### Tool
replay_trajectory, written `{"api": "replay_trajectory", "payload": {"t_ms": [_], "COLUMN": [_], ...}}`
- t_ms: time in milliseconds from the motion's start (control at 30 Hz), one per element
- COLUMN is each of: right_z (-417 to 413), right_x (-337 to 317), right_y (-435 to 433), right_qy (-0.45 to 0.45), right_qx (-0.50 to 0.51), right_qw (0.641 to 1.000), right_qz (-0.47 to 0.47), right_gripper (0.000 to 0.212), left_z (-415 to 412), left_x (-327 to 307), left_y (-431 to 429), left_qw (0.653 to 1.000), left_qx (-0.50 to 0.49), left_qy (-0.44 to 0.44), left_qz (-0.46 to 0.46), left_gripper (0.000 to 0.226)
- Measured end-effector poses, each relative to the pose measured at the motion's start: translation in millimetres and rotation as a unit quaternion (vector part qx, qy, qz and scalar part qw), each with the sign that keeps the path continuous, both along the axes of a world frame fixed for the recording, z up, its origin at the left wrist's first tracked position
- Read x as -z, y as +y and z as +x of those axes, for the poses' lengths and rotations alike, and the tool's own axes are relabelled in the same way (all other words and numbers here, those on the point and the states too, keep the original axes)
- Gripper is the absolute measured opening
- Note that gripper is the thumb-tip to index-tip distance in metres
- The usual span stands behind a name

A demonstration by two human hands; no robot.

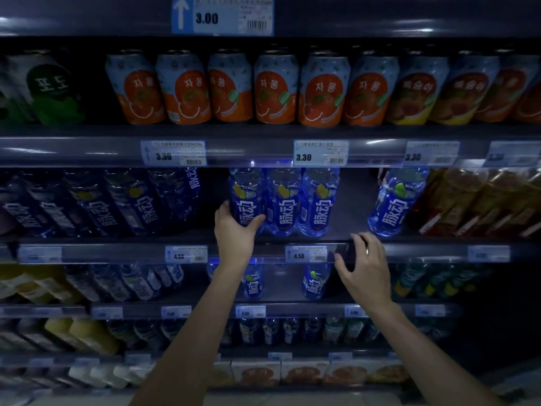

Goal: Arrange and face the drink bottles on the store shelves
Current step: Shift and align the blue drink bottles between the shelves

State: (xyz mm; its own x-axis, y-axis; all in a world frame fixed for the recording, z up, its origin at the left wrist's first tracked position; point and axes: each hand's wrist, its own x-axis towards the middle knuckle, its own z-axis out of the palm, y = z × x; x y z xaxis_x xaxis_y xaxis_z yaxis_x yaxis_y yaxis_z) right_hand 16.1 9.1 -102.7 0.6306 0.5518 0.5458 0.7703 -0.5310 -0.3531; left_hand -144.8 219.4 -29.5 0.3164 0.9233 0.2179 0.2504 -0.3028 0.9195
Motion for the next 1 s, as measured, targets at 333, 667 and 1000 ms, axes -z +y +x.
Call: {"api": "replay_trajectory", "payload": {"t_ms": [333,667,1000], "right_z": [10,56,78], "right_x": [-31,-64,-65], "right_y": [-10,-4,6], "right_qy": [0.087,0.157,0.199], "right_qx": [0.036,0.121,0.097], "right_qw": [0.989,0.95,0.926], "right_qz": [0.118,0.239,0.306], "right_gripper": [0.052,0.073,0.076], "left_z": [2,78,94], "left_x": [16,30,40], "left_y": [-89,-144,-146], "left_qw": [0.999,0.918,0.876], "left_qx": [-0.019,0.166,0.135], "left_qy": [0.041,0.251,0.336], "left_qz": [0.019,0.258,0.319], "left_gripper": [0.064,0.062,0.062]}}
